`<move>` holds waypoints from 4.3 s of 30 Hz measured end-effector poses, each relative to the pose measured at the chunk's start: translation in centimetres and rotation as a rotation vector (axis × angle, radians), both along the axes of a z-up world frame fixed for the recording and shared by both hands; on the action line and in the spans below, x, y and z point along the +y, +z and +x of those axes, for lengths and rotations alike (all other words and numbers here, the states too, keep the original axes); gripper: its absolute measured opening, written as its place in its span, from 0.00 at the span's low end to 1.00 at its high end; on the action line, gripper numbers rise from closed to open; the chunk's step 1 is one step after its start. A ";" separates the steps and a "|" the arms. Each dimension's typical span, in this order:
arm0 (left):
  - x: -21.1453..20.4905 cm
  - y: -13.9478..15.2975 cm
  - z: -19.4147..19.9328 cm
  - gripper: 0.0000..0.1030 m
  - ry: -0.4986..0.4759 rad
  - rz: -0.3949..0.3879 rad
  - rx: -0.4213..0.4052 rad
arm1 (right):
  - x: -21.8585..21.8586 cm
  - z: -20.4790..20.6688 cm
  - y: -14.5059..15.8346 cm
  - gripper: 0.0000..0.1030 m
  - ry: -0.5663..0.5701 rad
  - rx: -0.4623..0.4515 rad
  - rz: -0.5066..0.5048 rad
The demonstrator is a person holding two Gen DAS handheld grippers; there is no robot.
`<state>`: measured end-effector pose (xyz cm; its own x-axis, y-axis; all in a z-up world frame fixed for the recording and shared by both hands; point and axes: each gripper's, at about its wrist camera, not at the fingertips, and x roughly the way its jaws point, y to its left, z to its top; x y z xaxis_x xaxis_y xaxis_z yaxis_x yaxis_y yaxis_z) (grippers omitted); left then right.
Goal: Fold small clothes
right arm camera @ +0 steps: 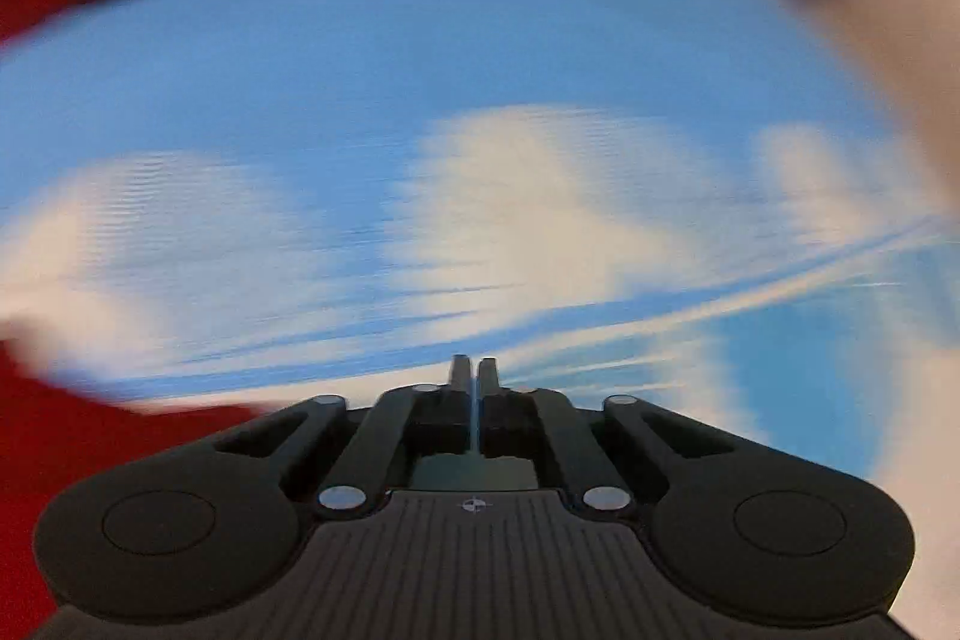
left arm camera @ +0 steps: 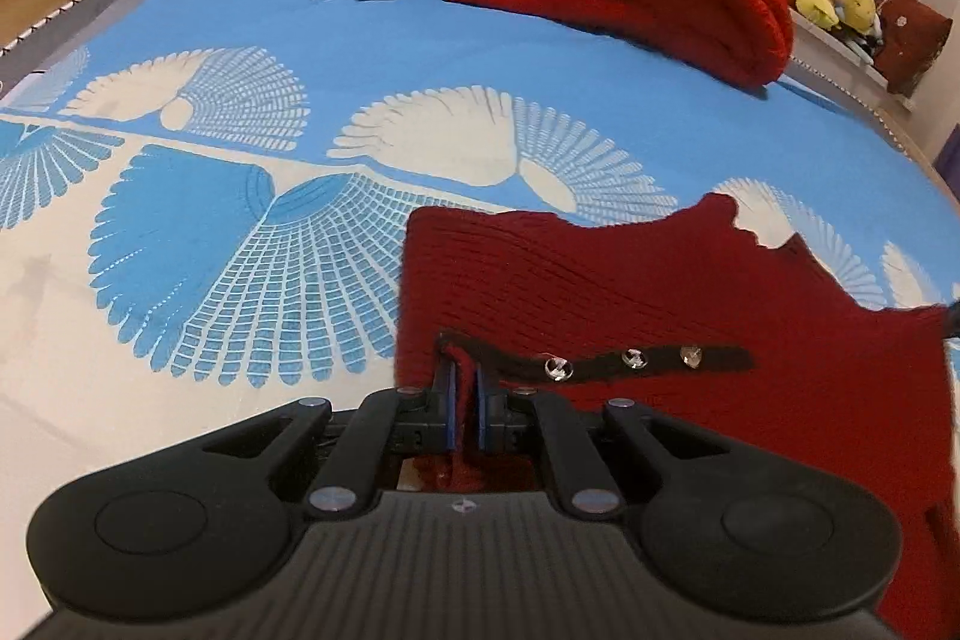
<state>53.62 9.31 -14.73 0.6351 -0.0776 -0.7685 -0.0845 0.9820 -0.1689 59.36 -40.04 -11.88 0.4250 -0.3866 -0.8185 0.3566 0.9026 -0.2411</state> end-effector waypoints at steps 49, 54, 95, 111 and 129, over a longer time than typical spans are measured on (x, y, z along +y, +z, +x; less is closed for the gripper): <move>-0.6 0.4 -6.2 0.90 -0.104 0.049 0.058 | -1.8 -24.2 3.5 0.78 0.209 -0.337 0.419; 1.3 3.5 -16.8 0.97 -0.110 0.052 0.016 | -3.1 -36.2 5.9 0.79 0.181 -0.309 0.462; 1.1 -1.9 -39.2 1.00 -0.120 0.287 -0.045 | 3.9 -53.6 4.7 0.84 0.325 -0.273 0.405; 1.0 -2.6 -37.6 1.00 -0.127 0.269 -0.001 | 3.1 -50.3 2.2 0.84 0.154 -0.164 0.338; 2.2 -3.1 -35.2 1.00 -0.058 0.137 0.065 | 0.7 -47.5 0.1 0.86 0.026 -0.132 0.362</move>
